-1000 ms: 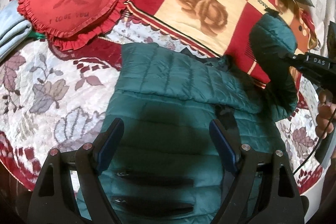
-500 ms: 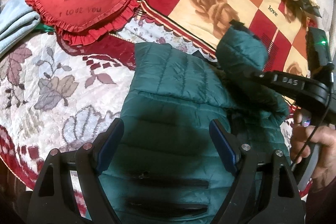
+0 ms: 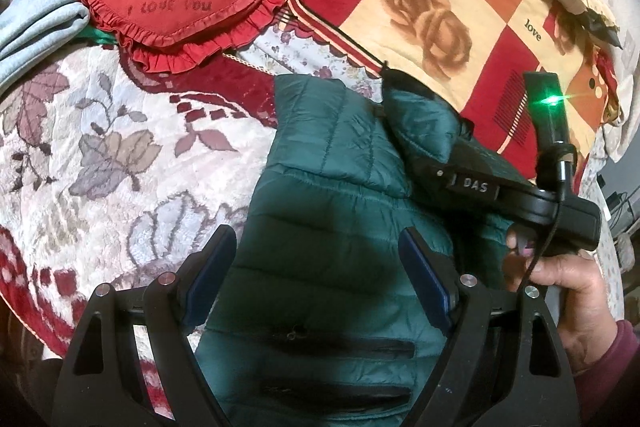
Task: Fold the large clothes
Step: 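Lay the sleeve across the jacket body and open the right gripper, then grasp the side edge of the green jacket with the left gripper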
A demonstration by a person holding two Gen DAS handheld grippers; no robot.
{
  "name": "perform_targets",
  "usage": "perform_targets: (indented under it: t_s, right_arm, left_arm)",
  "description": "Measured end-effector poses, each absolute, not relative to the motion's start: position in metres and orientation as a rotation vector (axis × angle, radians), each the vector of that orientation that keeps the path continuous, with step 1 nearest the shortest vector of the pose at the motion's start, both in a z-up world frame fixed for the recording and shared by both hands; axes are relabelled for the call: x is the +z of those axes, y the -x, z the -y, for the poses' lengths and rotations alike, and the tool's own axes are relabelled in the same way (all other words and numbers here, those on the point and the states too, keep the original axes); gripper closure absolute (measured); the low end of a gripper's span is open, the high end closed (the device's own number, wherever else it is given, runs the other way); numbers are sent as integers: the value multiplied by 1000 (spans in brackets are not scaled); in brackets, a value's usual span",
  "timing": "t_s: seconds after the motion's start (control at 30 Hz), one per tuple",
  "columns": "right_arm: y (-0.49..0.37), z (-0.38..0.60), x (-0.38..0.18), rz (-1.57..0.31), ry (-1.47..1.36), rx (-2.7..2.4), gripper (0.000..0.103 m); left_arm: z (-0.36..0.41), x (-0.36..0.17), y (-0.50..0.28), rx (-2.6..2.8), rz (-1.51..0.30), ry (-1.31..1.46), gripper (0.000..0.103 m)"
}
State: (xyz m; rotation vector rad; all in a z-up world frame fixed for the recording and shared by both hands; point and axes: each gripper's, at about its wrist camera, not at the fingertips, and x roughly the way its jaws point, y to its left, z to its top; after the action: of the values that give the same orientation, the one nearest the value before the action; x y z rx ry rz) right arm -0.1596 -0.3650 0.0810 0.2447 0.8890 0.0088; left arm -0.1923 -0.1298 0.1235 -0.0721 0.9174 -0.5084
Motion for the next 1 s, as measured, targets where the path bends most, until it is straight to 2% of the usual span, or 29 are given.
perform_targets:
  t_s: [0.03, 0.07, 0.1, 0.13, 0.27, 0.57, 1.0]
  right_arm:
    - [159, 363, 81, -889, -241, 22, 81]
    - [159, 360, 81, -890, -240, 35, 53]
    - [160, 358, 81, -885, -242, 48, 36]
    - [161, 356, 82, -874, -236, 61, 32]
    - [165, 345, 86, -869, -170, 76, 32]
    - [190, 368, 102, -812, -303, 58, 32]
    - [259, 410, 109, -805, -331, 1, 32]
  left_arm:
    - [130, 124, 193, -509, -916, 71, 19]
    - [130, 124, 193, -508, -916, 71, 19]
    - [130, 124, 193, -508, -916, 72, 19]
    - [130, 124, 192, -507, -917, 74, 19]
    - [128, 126, 193, -509, -913, 79, 19]
    - [133, 136, 188, -519, -903, 83, 19]
    - [196, 128, 134, -544, -934, 46, 20]
